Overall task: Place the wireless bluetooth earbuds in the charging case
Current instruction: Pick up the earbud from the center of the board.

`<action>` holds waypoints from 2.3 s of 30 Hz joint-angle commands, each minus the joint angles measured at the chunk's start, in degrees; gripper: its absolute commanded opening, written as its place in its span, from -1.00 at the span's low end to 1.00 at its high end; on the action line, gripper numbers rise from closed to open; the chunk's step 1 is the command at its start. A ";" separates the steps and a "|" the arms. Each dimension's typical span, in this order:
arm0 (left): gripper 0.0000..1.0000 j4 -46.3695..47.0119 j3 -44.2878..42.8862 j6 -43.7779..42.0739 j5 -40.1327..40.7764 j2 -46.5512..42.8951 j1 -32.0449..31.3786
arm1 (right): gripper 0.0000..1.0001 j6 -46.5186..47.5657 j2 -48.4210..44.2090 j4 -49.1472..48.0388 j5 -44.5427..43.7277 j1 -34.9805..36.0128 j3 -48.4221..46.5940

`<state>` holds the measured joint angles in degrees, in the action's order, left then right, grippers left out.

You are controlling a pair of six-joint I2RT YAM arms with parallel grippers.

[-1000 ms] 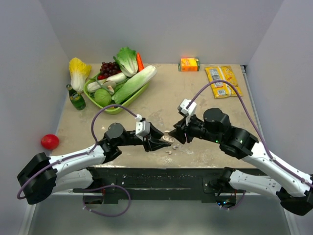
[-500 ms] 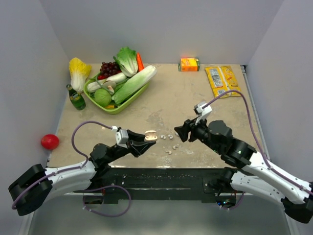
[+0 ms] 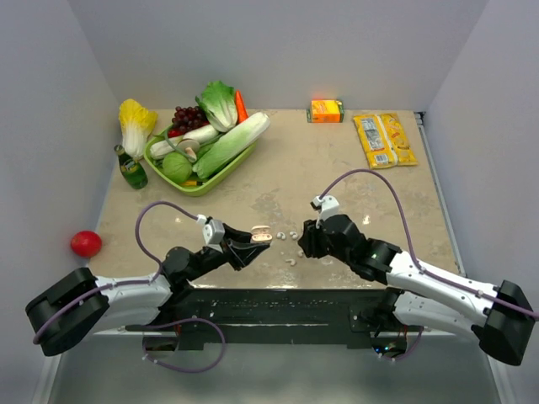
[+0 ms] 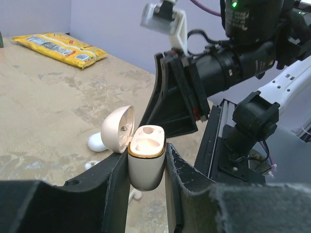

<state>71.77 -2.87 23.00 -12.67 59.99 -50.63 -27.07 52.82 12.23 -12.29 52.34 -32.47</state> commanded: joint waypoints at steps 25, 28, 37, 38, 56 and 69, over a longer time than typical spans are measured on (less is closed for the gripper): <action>-1.00 12.61 9.12 -2.44 1.86 -5.93 -0.34 | -1.00 -3.78 17.14 -9.06 7.99 4.97 4.08; -1.00 12.61 8.94 -2.35 1.86 -5.76 -0.43 | -1.00 -3.78 18.28 -10.29 7.99 5.06 4.34; -1.00 12.52 9.03 -2.35 2.03 -5.58 -0.70 | -1.00 -5.19 20.39 -9.94 3.77 4.97 3.20; -1.00 12.52 9.03 -2.35 2.03 -5.58 -0.70 | -1.00 -5.27 20.74 -9.77 3.51 4.88 3.20; -1.00 11.55 9.82 -2.44 2.65 -6.90 -0.96 | -0.90 -5.54 26.55 -7.75 -4.13 4.88 -0.93; -1.00 11.64 9.73 -2.44 2.38 -6.46 -1.14 | -0.63 -5.89 19.97 -5.54 -5.64 4.09 -0.15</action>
<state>72.77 -2.87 21.69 -10.63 53.49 -51.44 -32.14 78.17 7.46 -17.15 56.62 -32.88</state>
